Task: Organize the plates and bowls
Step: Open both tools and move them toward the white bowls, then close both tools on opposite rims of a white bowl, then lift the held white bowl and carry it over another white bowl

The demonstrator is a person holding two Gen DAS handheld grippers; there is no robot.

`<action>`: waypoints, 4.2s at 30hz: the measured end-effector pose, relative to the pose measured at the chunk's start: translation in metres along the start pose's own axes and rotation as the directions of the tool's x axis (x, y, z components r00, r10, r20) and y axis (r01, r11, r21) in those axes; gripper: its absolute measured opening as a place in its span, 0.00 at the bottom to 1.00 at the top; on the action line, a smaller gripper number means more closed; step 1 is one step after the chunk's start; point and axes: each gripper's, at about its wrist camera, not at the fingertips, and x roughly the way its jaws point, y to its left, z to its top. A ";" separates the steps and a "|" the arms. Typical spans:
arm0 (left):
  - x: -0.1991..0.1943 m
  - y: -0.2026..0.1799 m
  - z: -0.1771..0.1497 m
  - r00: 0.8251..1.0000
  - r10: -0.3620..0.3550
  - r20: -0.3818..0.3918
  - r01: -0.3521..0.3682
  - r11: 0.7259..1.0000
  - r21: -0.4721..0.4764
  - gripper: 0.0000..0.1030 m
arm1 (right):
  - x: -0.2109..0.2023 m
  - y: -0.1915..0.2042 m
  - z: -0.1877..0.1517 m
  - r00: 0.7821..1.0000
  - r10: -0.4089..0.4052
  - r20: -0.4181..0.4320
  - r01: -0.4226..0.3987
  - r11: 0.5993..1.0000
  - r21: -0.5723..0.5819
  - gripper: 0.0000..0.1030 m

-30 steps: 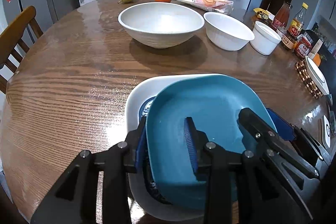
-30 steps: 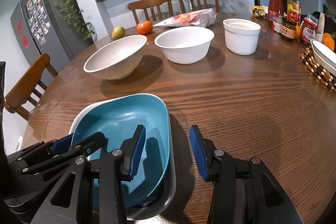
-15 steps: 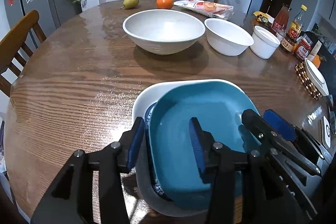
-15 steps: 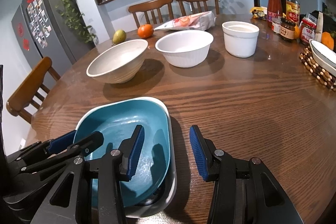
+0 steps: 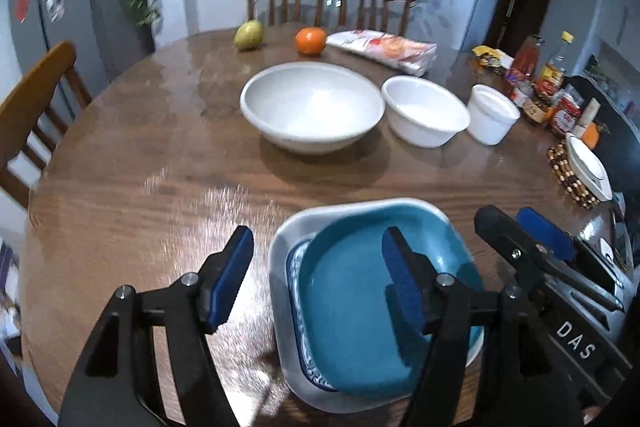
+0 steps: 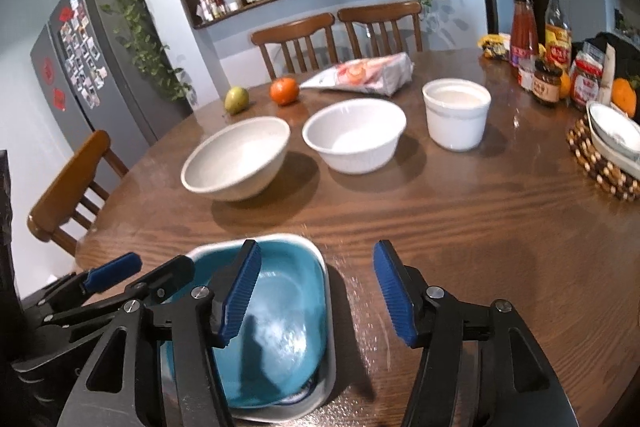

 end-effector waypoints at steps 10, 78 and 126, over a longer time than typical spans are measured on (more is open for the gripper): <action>-0.036 0.011 0.053 0.992 -0.063 0.109 0.063 0.998 0.005 0.73 | -0.036 0.016 0.066 0.985 0.141 0.105 -0.139 0.990 -0.021 0.75; 0.130 0.069 0.115 0.948 0.039 -0.316 -0.085 0.988 -0.132 0.50 | 0.199 0.049 0.122 0.887 0.114 -0.447 -0.136 0.991 -0.016 0.36; 0.131 -0.066 0.117 0.965 -0.179 -0.191 0.181 0.983 -0.006 0.72 | 0.155 -0.085 0.152 0.923 0.125 -0.365 -0.051 0.977 0.207 0.76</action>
